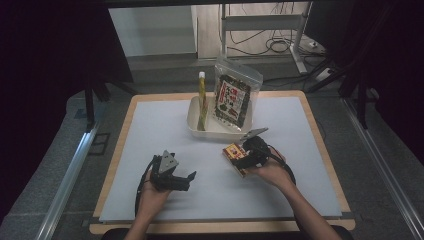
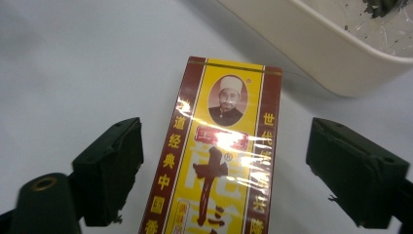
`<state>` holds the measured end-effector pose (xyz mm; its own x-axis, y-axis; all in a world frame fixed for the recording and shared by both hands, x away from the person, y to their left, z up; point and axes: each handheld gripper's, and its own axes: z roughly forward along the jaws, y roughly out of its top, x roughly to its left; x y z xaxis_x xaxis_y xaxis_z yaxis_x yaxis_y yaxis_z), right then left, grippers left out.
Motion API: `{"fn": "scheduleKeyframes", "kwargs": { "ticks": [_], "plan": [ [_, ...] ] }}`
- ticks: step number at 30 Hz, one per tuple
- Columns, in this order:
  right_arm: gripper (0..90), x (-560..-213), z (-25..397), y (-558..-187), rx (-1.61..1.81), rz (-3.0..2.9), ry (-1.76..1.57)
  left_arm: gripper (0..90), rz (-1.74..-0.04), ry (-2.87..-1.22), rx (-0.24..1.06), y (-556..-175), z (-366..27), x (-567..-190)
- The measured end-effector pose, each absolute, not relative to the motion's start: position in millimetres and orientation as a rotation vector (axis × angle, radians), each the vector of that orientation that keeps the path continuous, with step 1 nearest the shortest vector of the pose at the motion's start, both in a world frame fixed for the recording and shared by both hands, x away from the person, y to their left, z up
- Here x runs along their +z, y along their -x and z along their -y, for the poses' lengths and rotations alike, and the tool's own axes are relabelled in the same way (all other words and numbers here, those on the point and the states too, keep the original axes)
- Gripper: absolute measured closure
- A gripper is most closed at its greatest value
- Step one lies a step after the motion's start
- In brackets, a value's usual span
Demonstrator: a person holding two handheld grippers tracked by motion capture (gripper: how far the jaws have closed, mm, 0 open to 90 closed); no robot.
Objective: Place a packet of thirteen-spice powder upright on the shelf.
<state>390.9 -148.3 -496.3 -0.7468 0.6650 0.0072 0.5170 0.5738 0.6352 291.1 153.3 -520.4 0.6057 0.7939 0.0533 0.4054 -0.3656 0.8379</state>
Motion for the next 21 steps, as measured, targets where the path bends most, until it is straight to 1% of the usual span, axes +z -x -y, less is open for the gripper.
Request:
{"fn": "scheduleKeyframes", "kwargs": {
  "ticks": [1,11,15,20,21],
  "plan": [
    [16.2,-497.4,143.8,-393.8,0.907,-2.574,-0.996,0.8,-0.949,-1.99,0.585,-291.2,-153.3,-520.4],
    [16.5,-505.5,122.5,-407.2,0.813,-2.574,-1.049,0.7,-0.952,-1.998,0.583,-291.8,-153.4,-521.1],
    [19.1,-510.6,116.0,-413.1,0.761,-2.585,-1.064,0.7,-0.954,-1.997,0.582,-292.2,-153.6,-521.4],
    [27.1,-513.3,114.4,-414.1,0.738,-2.596,-1.078,0.7,-0.955,-1.998,0.581,-292.5,-153.6,-521.7],
    [27.5,-513.2,114.2,-413.9,0.736,-2.595,-1.082,0.7,-0.954,-1.999,0.581,-292.5,-153.4,-521.7]
  ]
}}
